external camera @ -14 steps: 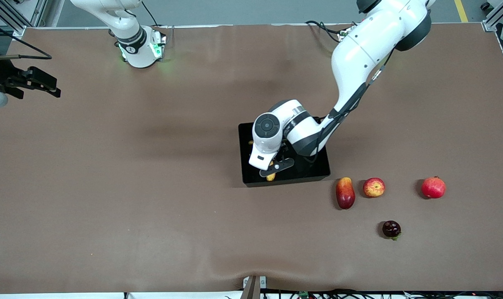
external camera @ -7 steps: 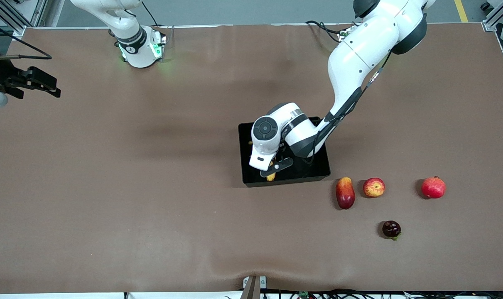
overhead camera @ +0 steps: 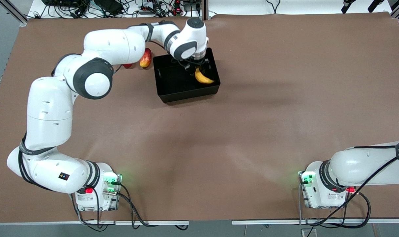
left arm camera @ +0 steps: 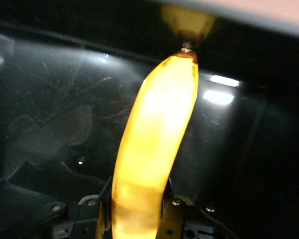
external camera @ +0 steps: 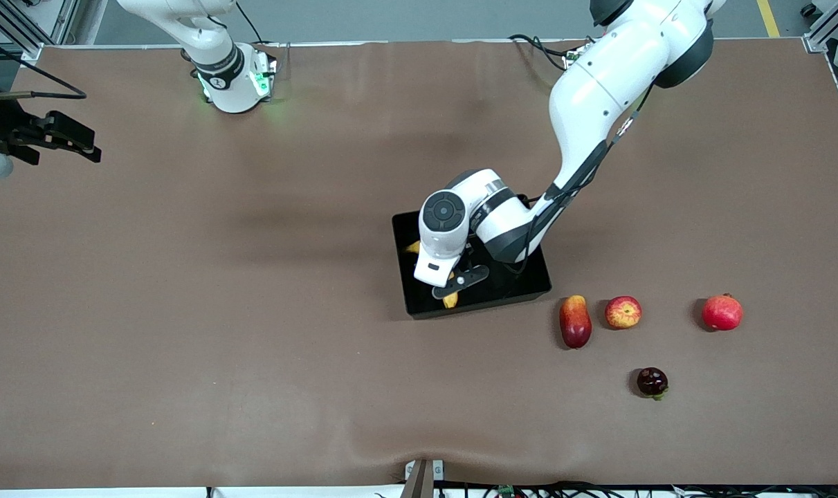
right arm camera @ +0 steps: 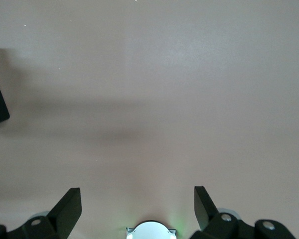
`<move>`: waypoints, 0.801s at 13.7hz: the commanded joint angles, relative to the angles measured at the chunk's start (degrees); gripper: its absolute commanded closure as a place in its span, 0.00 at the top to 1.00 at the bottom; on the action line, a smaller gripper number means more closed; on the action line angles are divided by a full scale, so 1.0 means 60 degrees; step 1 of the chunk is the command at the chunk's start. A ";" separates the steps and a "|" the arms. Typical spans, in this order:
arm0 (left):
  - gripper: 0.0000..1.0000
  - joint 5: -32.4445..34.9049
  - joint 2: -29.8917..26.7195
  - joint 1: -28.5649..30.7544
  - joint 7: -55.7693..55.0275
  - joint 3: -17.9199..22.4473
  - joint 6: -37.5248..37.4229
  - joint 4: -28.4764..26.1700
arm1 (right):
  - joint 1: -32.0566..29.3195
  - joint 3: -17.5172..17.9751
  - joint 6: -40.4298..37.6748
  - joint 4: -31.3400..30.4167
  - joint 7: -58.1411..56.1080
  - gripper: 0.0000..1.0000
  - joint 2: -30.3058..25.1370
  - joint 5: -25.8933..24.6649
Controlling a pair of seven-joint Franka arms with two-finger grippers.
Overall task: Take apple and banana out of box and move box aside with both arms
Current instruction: 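Lower the left gripper and grasp the yellow banana, then carry the banana out of the tray while the right gripper reaches the tray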
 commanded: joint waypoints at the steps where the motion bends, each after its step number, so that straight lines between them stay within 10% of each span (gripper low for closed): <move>1: 0.00 -0.0027 -0.1021 0.0312 0.0047 -0.0065 -0.0329 -0.0106 | -0.0158 0.0114 -0.0050 0.0098 0.0138 1.00 0.0106 0.0036; 11: 0.00 -0.1068 -0.3322 0.2682 0.4525 -0.0035 -0.2687 -0.0119 | 0.1905 0.0115 0.1119 0.0611 0.0109 1.00 0.1906 0.0007</move>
